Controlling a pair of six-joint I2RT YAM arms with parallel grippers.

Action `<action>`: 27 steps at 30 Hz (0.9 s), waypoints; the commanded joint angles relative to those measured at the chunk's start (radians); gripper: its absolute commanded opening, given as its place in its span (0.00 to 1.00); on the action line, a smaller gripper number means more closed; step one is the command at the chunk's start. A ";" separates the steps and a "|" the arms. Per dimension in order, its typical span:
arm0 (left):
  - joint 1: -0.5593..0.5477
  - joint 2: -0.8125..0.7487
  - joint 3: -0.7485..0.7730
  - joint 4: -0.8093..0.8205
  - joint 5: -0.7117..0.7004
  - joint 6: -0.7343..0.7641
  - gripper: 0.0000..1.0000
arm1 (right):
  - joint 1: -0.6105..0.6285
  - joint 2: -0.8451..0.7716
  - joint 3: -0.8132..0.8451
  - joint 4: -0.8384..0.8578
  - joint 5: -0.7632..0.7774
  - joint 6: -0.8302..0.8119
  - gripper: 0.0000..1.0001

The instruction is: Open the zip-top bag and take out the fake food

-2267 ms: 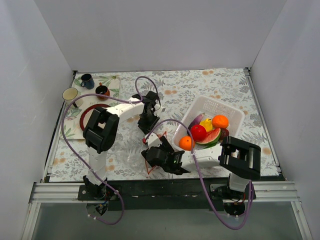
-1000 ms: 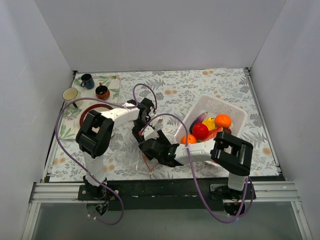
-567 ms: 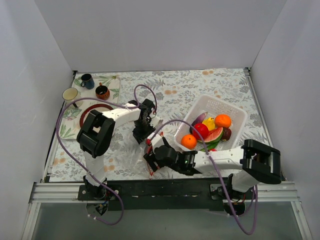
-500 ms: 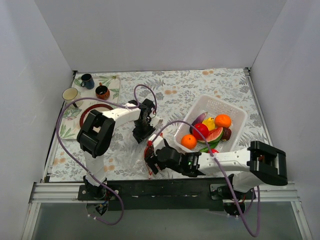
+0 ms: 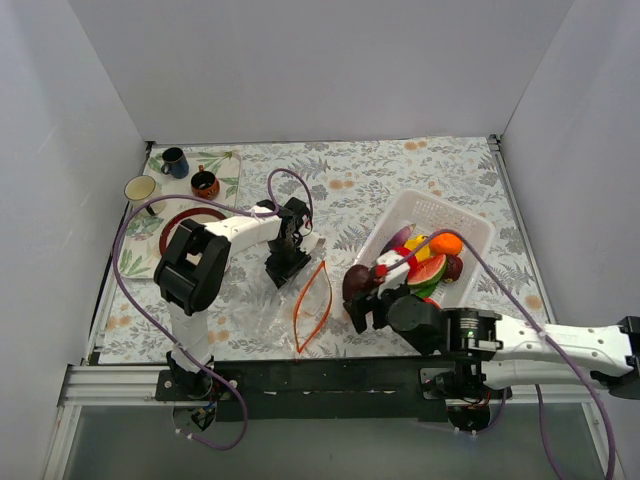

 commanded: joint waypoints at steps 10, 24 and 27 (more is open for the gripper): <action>0.004 0.000 0.006 0.061 -0.018 -0.022 0.29 | -0.354 0.007 0.216 -0.507 0.305 0.210 0.99; 0.008 -0.117 0.074 0.056 -0.044 -0.061 0.41 | -0.406 0.022 0.317 -0.601 0.236 0.226 0.99; 0.010 -0.146 0.100 0.056 -0.044 -0.069 0.44 | -0.405 0.011 0.308 -0.585 0.222 0.212 0.99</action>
